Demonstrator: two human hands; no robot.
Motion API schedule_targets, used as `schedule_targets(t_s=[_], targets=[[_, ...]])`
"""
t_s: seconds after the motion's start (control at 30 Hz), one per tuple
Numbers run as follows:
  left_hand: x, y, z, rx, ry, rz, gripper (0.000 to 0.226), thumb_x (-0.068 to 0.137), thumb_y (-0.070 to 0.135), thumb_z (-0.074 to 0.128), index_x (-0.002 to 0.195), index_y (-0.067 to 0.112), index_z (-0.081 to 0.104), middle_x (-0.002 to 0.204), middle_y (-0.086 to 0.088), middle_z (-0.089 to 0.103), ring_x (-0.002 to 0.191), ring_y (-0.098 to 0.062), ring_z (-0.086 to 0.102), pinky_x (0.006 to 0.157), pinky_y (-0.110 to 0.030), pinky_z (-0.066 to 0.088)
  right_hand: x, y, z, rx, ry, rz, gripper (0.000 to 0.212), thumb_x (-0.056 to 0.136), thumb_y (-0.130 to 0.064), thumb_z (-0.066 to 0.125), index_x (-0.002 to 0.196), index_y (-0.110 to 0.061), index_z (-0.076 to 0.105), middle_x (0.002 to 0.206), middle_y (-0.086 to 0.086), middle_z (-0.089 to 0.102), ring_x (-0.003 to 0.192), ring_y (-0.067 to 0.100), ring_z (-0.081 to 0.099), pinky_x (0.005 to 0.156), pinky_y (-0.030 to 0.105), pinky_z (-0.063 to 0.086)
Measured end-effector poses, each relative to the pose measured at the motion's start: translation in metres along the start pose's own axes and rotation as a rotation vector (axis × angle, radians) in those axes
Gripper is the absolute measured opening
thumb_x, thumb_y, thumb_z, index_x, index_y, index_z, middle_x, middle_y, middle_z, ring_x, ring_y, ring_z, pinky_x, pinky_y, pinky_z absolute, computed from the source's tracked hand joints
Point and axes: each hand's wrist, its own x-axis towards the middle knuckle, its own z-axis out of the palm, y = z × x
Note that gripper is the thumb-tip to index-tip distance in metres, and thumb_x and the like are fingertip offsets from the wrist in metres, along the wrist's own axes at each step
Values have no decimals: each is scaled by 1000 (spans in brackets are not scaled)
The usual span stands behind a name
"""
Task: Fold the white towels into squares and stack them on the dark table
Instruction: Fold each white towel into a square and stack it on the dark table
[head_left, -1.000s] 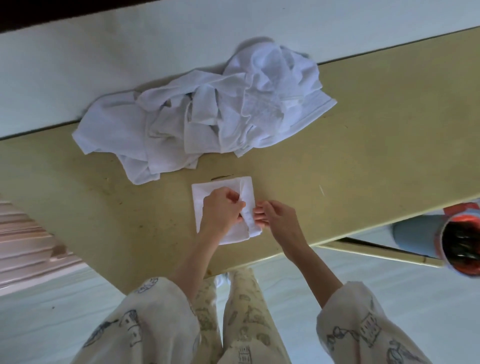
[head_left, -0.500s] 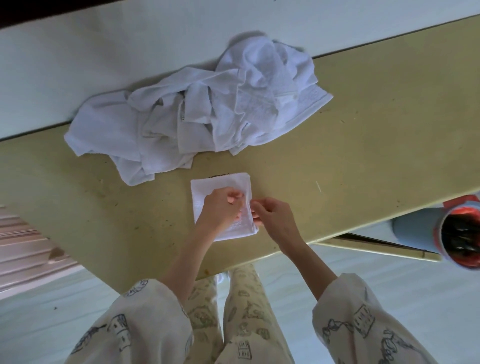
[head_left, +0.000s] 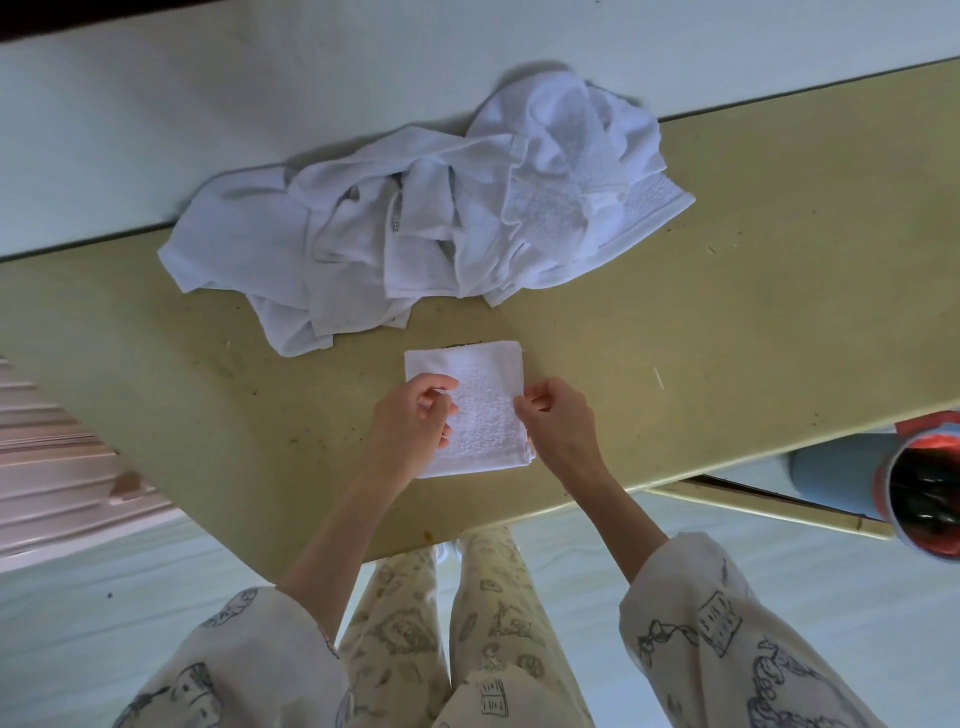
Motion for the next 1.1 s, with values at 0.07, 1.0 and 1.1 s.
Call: schedule_targets(t_s=[0.07,1.0,1.1], targets=[[0,-2,0,-3,3,5,19,94,11,48,107,18,60,84,4,63,68,-11,62,57,-16,54,0,0,0,3,5,3,2,86,-12,56,87,-11,56,71,-10,53,66,4,49,58,14,36],[6,-44,-3,970,9,579,73,64,45,77,127,24,46,144,-8,39,132,-30,37,92,-44,44,-7,9,29,-564,425,-684,30,89,-23,48,111,-6,58,105,12,62,94,27,58,79,39,48],[7,-50,-1,932,30,612,64,73,45,67,129,25,44,147,-8,37,134,-29,35,94,-43,42,3,18,46,-779,310,-762,41,94,-22,35,128,-4,48,134,17,52,127,31,46,105,48,38]])
